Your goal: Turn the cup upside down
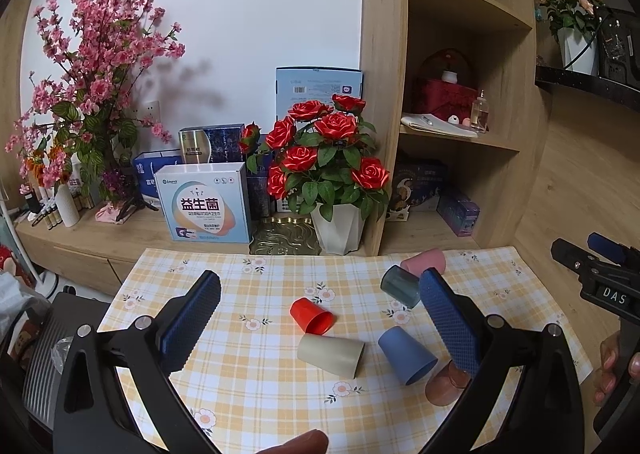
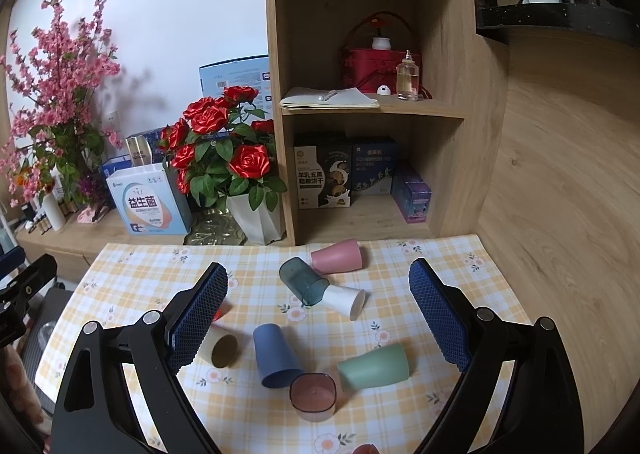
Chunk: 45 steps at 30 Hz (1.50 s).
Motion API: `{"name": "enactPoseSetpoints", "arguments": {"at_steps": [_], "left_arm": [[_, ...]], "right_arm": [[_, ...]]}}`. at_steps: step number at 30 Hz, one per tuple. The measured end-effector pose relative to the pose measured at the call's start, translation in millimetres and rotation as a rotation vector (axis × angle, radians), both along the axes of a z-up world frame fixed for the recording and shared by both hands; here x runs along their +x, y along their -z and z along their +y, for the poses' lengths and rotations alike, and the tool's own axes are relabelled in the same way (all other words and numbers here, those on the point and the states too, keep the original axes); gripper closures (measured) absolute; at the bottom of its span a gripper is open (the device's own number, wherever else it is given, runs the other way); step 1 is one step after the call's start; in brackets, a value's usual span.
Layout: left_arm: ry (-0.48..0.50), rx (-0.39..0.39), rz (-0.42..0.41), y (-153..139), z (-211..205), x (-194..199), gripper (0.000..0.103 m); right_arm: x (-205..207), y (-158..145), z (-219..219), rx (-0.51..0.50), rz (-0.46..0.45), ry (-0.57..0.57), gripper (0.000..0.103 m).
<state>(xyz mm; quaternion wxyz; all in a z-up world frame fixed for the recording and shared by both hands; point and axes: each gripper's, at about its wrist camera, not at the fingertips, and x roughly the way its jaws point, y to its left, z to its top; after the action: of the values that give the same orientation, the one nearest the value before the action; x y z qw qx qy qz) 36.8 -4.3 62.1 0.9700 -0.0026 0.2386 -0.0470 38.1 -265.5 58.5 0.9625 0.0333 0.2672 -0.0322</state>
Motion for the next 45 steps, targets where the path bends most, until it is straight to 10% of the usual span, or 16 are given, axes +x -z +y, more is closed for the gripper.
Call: {"name": "enactPoseSetpoints", "arguments": {"at_steps": [45], "left_arm": [[0.026,-0.015,0.01,-2,-15,6,0.006]], "right_arm": [[-2,-2,-6,-0.014,0.001,0.051,0.014]]}}
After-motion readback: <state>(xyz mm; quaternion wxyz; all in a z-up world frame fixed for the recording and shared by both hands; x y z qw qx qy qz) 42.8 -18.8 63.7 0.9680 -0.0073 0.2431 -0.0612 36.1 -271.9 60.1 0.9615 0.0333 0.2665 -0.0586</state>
